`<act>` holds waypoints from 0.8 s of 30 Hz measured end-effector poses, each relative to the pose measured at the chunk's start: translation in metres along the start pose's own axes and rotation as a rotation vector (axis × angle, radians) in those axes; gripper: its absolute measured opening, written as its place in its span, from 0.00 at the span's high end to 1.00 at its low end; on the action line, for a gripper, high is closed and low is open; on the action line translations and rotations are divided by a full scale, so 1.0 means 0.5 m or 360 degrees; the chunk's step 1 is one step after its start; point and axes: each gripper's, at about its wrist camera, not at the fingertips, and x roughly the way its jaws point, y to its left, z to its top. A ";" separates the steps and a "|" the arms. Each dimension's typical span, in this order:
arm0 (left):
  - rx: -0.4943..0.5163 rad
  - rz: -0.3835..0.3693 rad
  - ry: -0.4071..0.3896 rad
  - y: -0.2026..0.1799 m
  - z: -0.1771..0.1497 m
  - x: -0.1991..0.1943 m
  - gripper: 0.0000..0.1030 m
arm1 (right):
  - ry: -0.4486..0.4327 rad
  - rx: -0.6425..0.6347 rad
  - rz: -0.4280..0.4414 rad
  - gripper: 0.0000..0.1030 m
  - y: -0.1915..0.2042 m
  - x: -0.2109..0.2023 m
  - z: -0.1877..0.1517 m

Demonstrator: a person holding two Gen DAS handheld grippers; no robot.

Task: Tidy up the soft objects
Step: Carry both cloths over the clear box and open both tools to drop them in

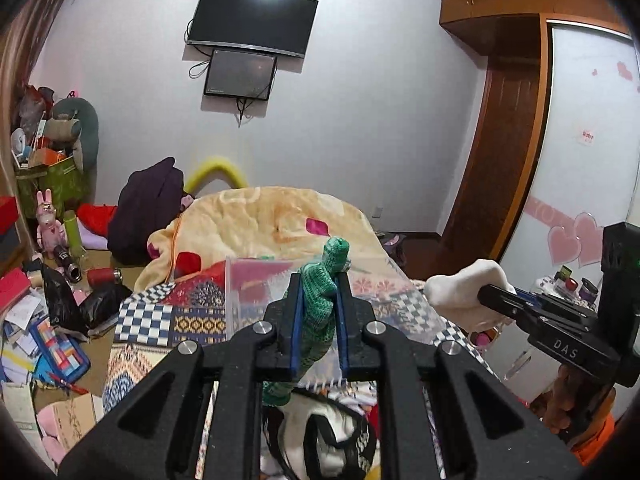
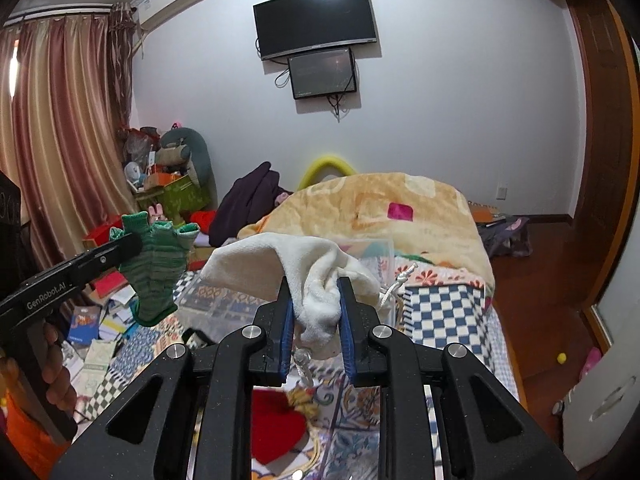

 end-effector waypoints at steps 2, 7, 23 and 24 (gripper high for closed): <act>-0.0011 -0.0006 0.0013 0.006 0.011 0.018 0.87 | -0.0007 -0.0005 -0.0007 0.82 0.002 0.006 0.010; -0.0041 0.0018 0.0071 0.027 0.026 0.075 0.87 | 0.0005 -0.0017 -0.0025 0.82 0.001 0.036 0.031; 0.0054 0.0171 0.0383 0.054 -0.021 0.262 0.87 | 0.0290 -0.0059 -0.0043 0.82 -0.013 0.179 0.020; 0.0060 0.0172 0.0410 0.054 -0.027 0.271 0.87 | 0.0318 -0.0061 -0.0041 0.82 -0.011 0.186 0.019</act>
